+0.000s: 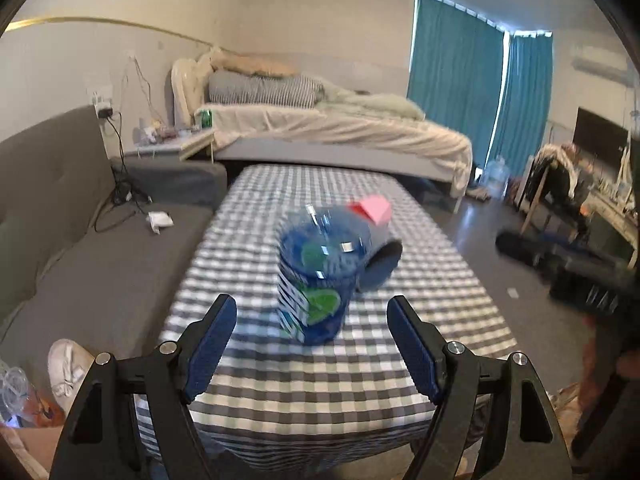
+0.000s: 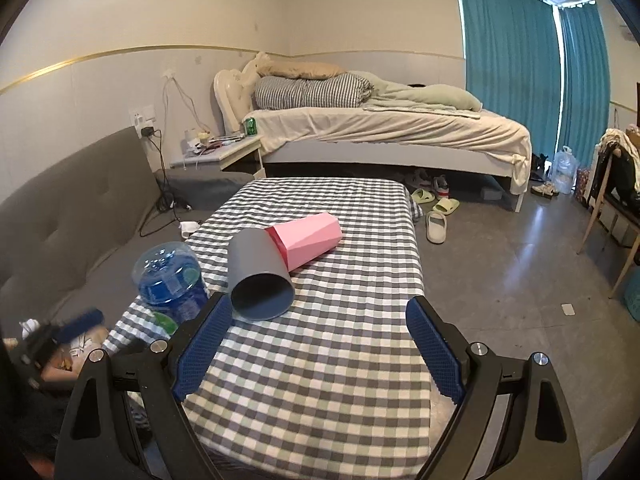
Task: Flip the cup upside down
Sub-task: 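Lower the upright bottle onto the table and open the left gripper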
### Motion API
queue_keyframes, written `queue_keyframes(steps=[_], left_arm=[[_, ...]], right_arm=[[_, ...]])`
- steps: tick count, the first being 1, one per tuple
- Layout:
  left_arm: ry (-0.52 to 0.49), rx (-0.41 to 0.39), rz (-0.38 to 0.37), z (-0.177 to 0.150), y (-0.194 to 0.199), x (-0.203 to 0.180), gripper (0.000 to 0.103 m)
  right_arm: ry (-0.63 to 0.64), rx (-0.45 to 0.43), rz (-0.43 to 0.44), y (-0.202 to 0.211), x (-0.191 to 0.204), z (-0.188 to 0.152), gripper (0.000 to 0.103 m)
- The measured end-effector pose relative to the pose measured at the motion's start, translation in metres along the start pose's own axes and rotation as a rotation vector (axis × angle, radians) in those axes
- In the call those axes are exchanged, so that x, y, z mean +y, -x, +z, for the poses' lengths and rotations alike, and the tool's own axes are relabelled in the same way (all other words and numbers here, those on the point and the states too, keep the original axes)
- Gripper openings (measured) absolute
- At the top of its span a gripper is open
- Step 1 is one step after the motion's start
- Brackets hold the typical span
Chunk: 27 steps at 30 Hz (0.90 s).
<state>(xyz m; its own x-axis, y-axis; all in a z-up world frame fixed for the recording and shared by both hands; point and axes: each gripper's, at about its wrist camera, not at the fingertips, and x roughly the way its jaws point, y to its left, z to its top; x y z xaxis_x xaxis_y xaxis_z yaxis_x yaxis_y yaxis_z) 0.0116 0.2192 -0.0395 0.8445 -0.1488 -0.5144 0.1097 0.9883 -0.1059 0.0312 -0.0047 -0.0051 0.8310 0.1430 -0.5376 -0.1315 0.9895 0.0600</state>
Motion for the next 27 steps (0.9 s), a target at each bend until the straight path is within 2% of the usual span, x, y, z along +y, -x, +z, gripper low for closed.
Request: queue_keyframes(steps=[8,13,24,27], left_arm=[[0.024,-0.083,0.024,0.013,0.031,0.019,0.081],[0.009,-0.086,0.028,0.009,0.029,0.022,0.081],[0.007,-0.065,0.054,-0.001,0.022,0.024,0.081],[0.001,-0.067,0.081,-0.001,0.02,0.024,0.093]], right_arm=[[-0.005,-0.049,-0.021,0.034,0.02,-0.011,0.089],[0.027,-0.065,-0.009,0.039,0.037,-0.017,0.089],[0.081,-0.017,-0.009,0.018,0.055,-0.026,0.089],[0.09,-0.011,-0.008,0.014,0.057,-0.028,0.089]])
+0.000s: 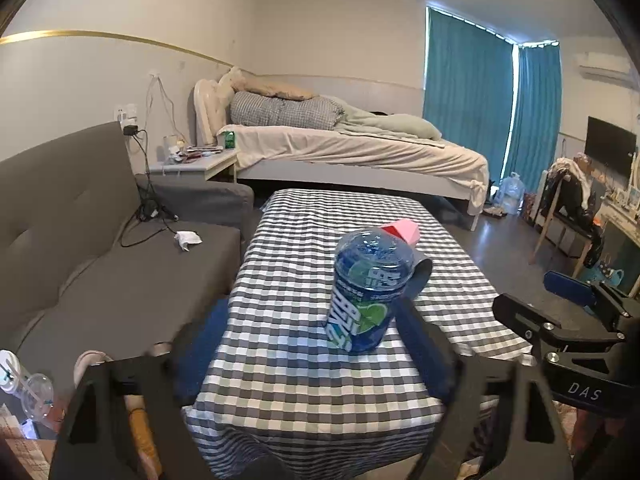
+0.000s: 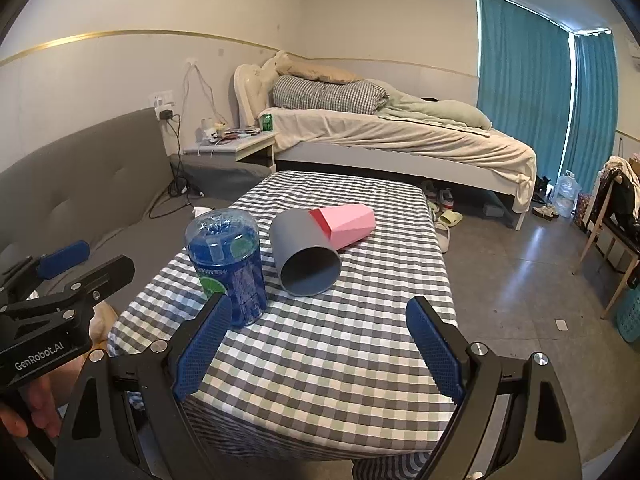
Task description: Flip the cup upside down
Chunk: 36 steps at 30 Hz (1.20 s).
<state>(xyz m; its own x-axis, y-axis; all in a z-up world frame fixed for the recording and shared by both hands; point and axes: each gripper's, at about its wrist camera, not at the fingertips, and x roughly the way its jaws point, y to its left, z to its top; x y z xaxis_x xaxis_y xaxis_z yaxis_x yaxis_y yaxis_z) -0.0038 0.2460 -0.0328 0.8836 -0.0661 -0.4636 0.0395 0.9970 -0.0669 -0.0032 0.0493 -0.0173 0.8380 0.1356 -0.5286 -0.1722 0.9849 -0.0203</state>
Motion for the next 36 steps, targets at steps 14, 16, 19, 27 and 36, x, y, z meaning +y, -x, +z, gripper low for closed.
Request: queue_keyframes(steps=[14,16,19,27,36], left_arm=[[0.017,-0.003,0.038,0.001,-0.002,0.005,0.098],[0.015,-0.002,0.039,0.001,-0.003,0.005,0.098],[0.017,-0.003,0.035,0.001,-0.003,0.006,0.098],[0.017,-0.007,0.041,0.0,-0.003,0.005,0.098],[0.022,-0.002,0.036,-0.001,-0.003,0.006,0.098]], right_arm=[[-0.044,0.005,-0.022,-0.007,-0.006,0.001,0.103],[-0.051,0.0,-0.026,-0.006,-0.007,0.001,0.103],[-0.056,-0.002,-0.031,-0.005,-0.009,0.001,0.103],[-0.058,-0.007,-0.034,-0.004,-0.01,0.002,0.103],[-0.056,-0.009,-0.036,-0.003,-0.01,0.002,0.103]])
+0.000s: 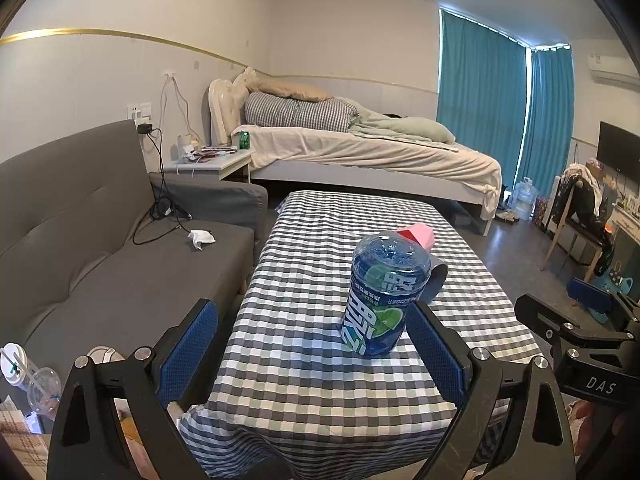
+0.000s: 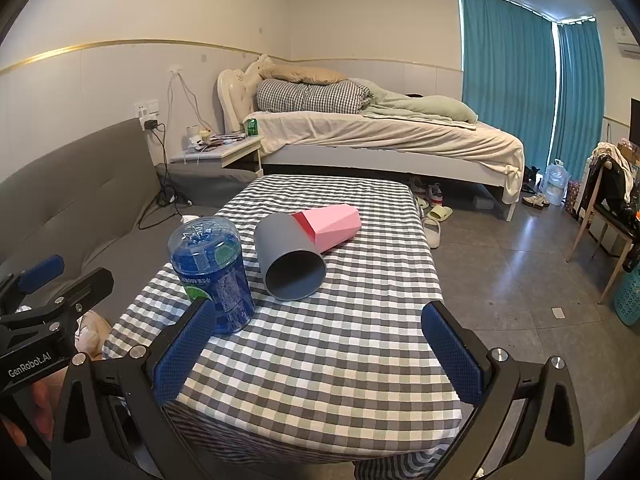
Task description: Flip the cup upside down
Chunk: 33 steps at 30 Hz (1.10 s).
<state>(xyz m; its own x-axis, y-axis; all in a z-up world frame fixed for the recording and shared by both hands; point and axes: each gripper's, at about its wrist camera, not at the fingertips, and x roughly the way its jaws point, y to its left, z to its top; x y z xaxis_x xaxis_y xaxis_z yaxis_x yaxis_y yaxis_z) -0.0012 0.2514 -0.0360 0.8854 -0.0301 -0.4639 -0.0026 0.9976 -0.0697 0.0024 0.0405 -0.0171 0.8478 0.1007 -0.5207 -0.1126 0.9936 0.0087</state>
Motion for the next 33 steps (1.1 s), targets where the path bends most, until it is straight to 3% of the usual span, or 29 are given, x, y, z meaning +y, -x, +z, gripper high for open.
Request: queue_keyframes(steps=[33], left_arm=[[-0.011,0.0,0.009,-0.0006,0.0002,-0.0013,0.098]], right_arm=[[0.003,0.004,-0.002,0.0009,-0.0002,-0.0012,0.103]])
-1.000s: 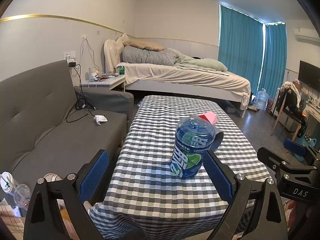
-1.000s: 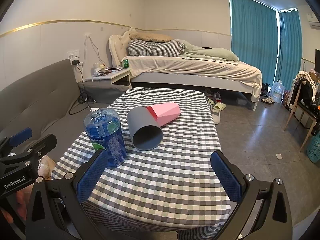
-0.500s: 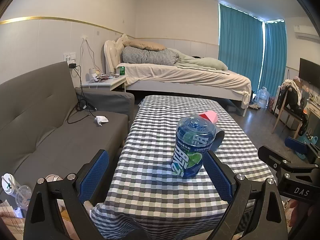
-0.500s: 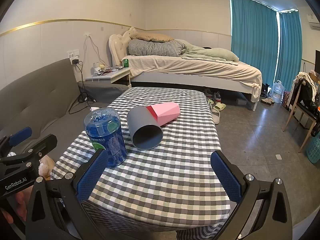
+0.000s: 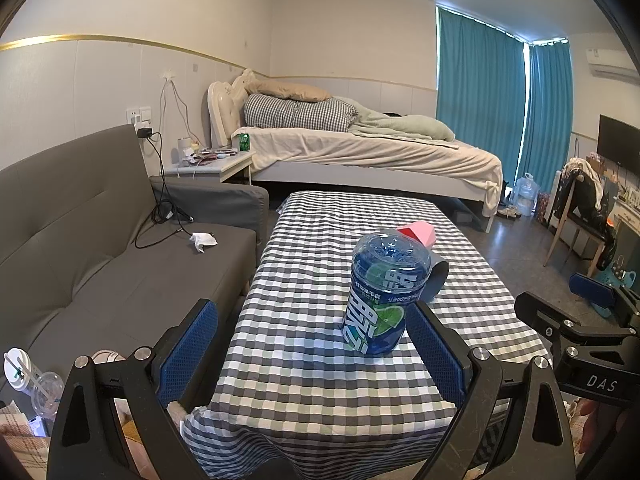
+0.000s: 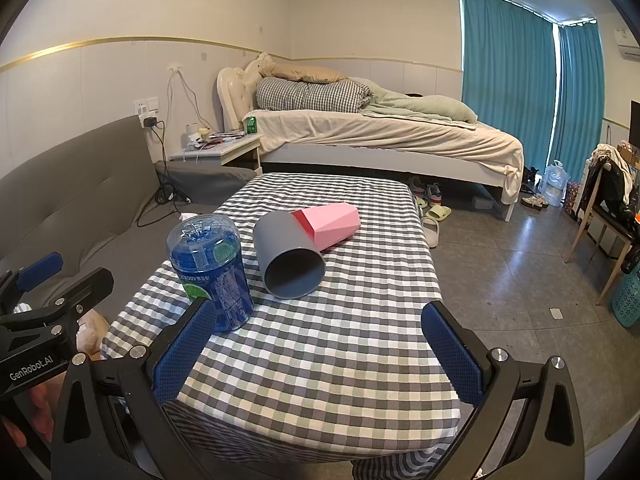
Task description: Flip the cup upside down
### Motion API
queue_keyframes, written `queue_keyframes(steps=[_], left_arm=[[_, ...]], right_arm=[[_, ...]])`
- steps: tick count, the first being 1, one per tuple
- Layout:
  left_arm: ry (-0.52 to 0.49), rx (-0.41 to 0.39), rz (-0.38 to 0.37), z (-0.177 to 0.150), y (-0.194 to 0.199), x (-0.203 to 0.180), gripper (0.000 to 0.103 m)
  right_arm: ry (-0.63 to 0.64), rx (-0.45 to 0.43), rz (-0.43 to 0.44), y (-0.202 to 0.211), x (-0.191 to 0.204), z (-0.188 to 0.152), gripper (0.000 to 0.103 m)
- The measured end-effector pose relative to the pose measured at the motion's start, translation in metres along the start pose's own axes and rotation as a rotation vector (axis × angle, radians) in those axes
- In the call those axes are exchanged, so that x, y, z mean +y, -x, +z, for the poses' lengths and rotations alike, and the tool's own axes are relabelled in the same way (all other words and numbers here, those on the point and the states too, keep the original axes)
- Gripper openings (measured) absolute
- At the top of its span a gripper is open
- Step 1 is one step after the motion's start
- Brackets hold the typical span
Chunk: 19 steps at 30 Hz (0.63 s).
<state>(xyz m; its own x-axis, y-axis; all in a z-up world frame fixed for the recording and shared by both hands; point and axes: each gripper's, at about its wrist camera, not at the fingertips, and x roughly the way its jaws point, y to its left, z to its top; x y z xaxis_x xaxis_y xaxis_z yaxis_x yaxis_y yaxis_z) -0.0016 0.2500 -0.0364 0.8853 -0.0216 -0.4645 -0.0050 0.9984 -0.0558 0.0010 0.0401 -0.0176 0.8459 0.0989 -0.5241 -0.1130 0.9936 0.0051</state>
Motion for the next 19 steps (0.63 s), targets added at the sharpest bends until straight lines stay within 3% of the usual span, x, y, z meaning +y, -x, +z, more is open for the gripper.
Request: queue_keyframes(steps=[19], left_arm=[[-0.004,0.0,-0.006,0.0007,0.0014,0.0019,0.098]], right_arm=[[0.001,0.009,-0.007,-0.0009,-0.0021,-0.0015,0.103]])
